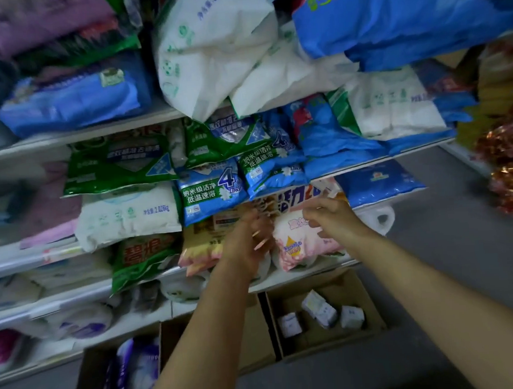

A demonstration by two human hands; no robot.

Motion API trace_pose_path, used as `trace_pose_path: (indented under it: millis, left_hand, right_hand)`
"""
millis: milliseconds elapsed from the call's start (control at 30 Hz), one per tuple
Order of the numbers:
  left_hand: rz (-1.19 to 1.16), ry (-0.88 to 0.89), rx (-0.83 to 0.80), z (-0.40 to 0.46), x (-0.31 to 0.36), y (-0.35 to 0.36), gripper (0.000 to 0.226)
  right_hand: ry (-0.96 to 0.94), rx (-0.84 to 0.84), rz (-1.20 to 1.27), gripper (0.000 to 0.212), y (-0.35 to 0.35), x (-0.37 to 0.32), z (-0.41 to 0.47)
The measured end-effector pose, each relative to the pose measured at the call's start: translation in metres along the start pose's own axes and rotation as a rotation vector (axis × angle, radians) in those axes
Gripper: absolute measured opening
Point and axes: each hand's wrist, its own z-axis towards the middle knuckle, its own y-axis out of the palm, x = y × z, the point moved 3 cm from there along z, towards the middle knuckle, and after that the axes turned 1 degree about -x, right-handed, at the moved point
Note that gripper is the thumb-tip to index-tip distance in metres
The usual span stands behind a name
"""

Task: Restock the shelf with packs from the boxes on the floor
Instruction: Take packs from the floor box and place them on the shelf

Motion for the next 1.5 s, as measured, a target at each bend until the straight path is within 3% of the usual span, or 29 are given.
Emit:
trace_pose_path:
  millis: [467, 933, 1067, 1300, 1500]
  left_hand:
    - [0.028, 0.360, 0.038, -0.086, 0.112, -0.069, 0.017]
    - [0.085, 0.660, 0.131, -0.178, 0.250, -0.281, 0.016]
    - [0.127, 0.716, 0.169, -0.194, 0.287, -0.333, 0.008]
    - [0.186, 0.743, 0.325, -0.194, 0.345, -0.400, 0.042]
    - [0.315, 0.850, 0.378, -0.170, 0.388, -0.406, 0.043]
  right_hand:
    - [-0.256, -0.159, 0.009, 0.019, 0.084, -0.123, -0.046]
    - [-0.427, -0.291, -0.013, 0.024, 0.296, -0.226, -0.108]
    - [-0.496, -0.266, -0.038, 0.022, 0.346, -0.251, -0.118]
    - [-0.655, -0.142, -0.152, 0.035, 0.409, -0.312, -0.110]
    - [-0.742, 0.075, -0.558, 0.055, 0.434, -0.362, -0.082]
